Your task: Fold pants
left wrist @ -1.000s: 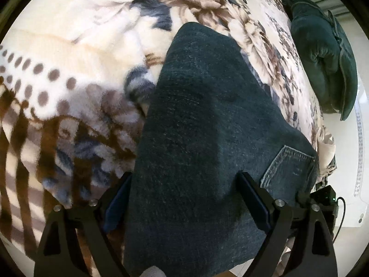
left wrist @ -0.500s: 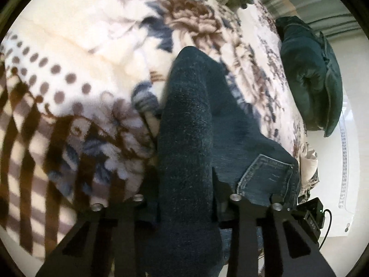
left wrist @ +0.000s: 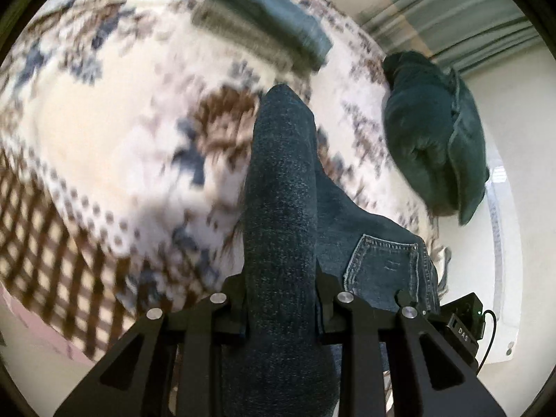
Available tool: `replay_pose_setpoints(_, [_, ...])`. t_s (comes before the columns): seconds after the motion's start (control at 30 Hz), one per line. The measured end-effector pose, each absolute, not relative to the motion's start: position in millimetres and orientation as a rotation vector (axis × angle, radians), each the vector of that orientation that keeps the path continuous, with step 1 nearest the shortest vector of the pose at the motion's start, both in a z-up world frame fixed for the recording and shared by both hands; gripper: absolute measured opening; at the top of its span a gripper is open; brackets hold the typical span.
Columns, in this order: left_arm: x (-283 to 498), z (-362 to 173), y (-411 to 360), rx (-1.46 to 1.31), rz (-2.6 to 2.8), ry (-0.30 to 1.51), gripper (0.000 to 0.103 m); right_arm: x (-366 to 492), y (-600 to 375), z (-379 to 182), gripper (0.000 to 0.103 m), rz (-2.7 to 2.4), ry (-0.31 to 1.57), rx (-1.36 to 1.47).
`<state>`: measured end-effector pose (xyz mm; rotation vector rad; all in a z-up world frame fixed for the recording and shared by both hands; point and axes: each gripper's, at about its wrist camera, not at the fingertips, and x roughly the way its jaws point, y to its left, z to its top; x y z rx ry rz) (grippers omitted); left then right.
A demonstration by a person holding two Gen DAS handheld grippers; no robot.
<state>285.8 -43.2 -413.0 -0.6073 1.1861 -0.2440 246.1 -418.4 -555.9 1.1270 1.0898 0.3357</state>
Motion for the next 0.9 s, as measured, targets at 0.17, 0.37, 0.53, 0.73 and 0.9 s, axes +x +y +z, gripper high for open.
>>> replay_pose_setpoints(0.17, [360,-370,-14,-0.621,-0.247,1.109,0.023,332,-389,-503,0.046,0.377,1.043,1.082])
replay_pose_setpoints(0.37, [502,-348,34,-0.626,-0.273,1.015,0.023,487,-343,-470,0.046,0.411,0.964,1.064])
replay_pose_setpoints(0.53, [639,-358,77,-0.599,-0.273,0.968,0.023,645,-299,-479,0.046,0.437,0.929,1.048])
replay_pose_setpoints(0.73, [749,-420,115,-0.576,-0.237,1.018,0.023,799,-236,-541,0.046,0.449,0.962,1.042])
replay_pose_setpoints(0.9, [768,-456,122,-0.545,-0.240,1.075,0.027,840,-227,-591,0.059,0.401,1.078,1.013])
